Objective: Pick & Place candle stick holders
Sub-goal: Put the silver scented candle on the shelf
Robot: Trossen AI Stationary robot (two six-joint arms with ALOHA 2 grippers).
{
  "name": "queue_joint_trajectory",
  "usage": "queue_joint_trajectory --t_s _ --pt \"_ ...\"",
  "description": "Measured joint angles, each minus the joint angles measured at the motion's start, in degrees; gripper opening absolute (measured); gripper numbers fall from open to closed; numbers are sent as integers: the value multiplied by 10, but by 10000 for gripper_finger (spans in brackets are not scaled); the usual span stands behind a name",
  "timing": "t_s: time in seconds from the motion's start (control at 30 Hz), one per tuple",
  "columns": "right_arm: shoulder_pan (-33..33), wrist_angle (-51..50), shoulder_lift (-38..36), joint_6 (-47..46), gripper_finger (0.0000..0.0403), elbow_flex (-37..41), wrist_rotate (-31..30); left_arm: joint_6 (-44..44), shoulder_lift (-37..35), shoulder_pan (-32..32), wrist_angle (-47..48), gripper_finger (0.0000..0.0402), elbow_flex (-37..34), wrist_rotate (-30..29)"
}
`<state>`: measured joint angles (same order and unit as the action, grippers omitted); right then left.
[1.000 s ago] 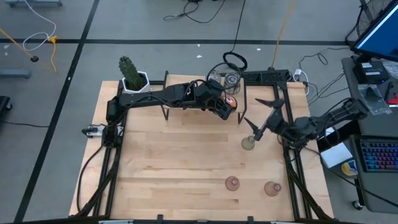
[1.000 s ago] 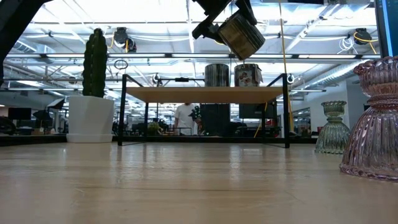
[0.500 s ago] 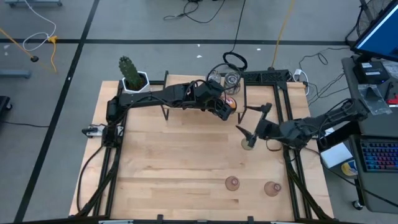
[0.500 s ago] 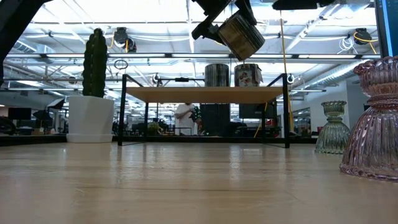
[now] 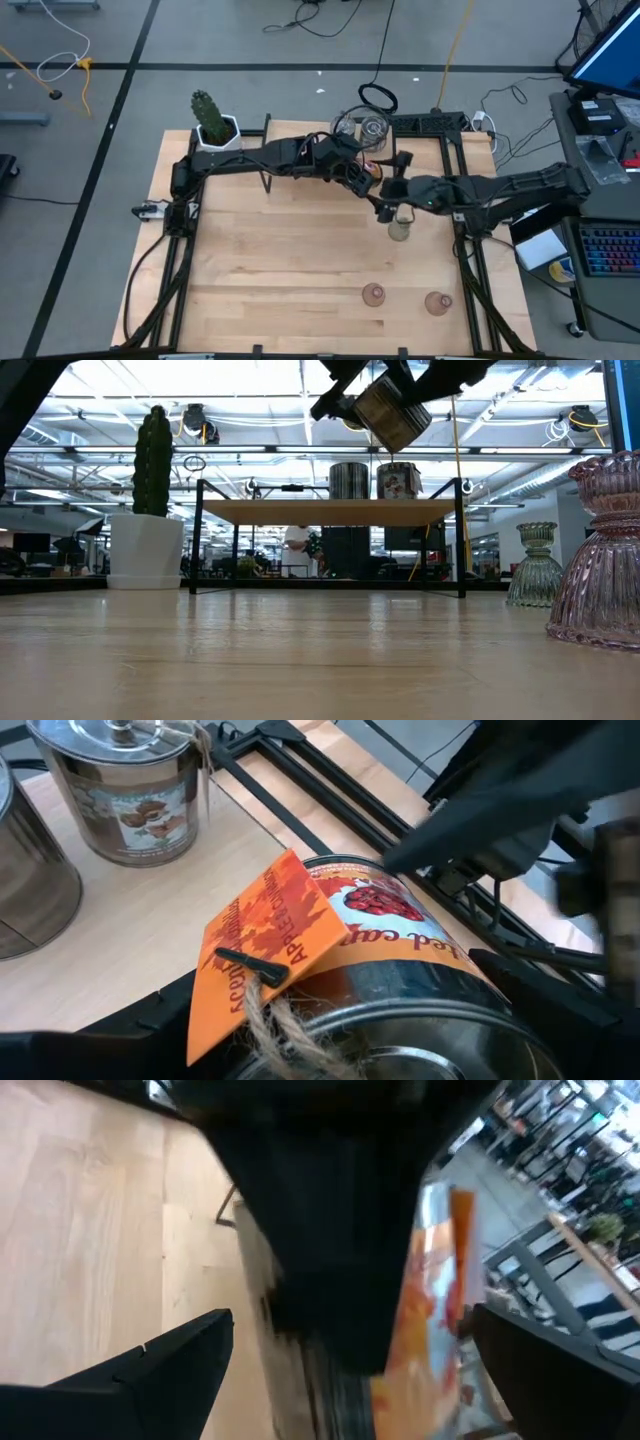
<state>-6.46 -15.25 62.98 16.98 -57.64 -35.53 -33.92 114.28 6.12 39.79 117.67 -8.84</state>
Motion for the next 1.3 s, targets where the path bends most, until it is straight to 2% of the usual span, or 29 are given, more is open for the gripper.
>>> queue_joint_trajectory --t_s 0.1,0.43,0.63,0.73,1.13,1.3 --pt "21 -1 16 9 400 -3 29 -1 0 -2 9 355 0 -1" --pt "25 0 14 -13 400 -4 21 8 -1 1 -10 355 0 20" --pt "15 4 15 -13 400 -4 -52 9 -1 5 -17 355 0 28" --pt "14 4 15 -14 400 -4 -68 11 -1 5 -16 355 0 30" --pt "15 5 14 7 400 -4 -47 18 -1 8 -26 355 0 49" --pt "15 5 14 12 376 -4 -28 18 -1 6 -27 355 0 58"
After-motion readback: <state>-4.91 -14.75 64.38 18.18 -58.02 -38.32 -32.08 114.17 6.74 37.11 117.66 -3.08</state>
